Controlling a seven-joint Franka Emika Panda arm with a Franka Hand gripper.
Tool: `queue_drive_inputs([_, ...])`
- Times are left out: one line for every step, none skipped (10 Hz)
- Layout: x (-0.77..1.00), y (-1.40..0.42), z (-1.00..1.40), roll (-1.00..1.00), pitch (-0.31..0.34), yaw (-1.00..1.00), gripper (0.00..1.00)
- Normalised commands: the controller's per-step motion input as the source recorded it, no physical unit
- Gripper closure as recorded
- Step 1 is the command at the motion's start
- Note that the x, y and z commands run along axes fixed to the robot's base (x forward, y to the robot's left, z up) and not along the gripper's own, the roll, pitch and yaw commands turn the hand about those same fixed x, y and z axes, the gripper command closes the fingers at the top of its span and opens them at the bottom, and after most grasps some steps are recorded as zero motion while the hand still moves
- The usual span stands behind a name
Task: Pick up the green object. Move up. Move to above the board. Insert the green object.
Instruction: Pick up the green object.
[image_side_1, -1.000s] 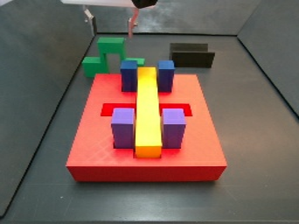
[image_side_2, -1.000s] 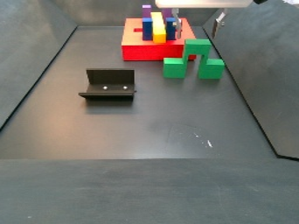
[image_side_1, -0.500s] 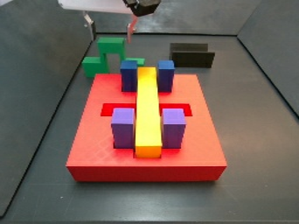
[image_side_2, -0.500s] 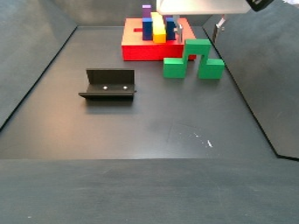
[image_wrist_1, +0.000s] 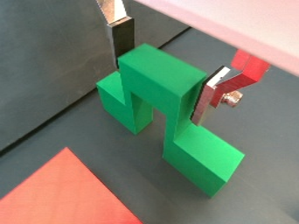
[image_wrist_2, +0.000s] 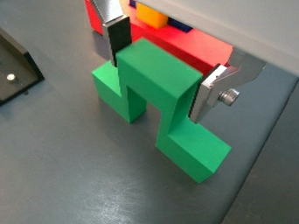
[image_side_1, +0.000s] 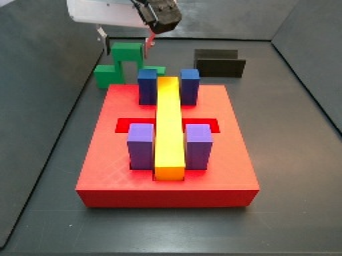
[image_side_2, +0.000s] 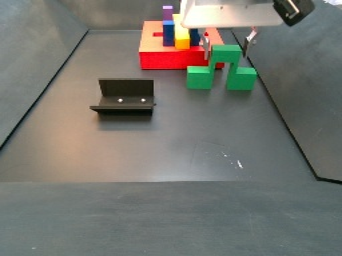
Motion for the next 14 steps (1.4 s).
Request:
queue_drive_inputs([0.00, 0.00, -0.29, 0.02, -0.001, 0.00, 0.00])
queue_drive_inputs([0.00, 0.00, -0.26, 0.02, 0.000, 0.00, 0.00])
queue_drive_inputs([0.00, 0.00, -0.12, 0.02, 0.000, 0.00, 0.00])
queue_drive_inputs([0.00, 0.00, 0.00, -0.01, 0.000, 0.00, 0.00])
queue_drive_inputs([0.00, 0.00, 0.00, 0.00, 0.000, 0.00, 0.00])
queue_drive_inputs([0.00, 0.00, 0.00, 0.00, 0.000, 0.00, 1.00])
queue_drive_inputs([0.00, 0.00, 0.00, 0.00, 0.000, 0.00, 1.00])
queue_drive_inputs([0.00, 0.00, 0.00, 0.00, 0.000, 0.00, 1.00])
queue_drive_inputs([0.00, 0.00, 0.00, 0.00, 0.000, 0.00, 1.00])
queue_drive_inputs([0.00, 0.00, 0.00, 0.00, 0.000, 0.00, 1.00])
queue_drive_inputs([0.00, 0.00, 0.00, 0.00, 0.000, 0.00, 1.00])
queue_drive_inputs([0.00, 0.00, 0.00, 0.00, 0.000, 0.00, 1.00])
queue_drive_inputs([0.00, 0.00, 0.00, 0.00, 0.000, 0.00, 1.00])
queue_drive_inputs([0.00, 0.00, 0.00, 0.00, 0.000, 0.00, 1.00])
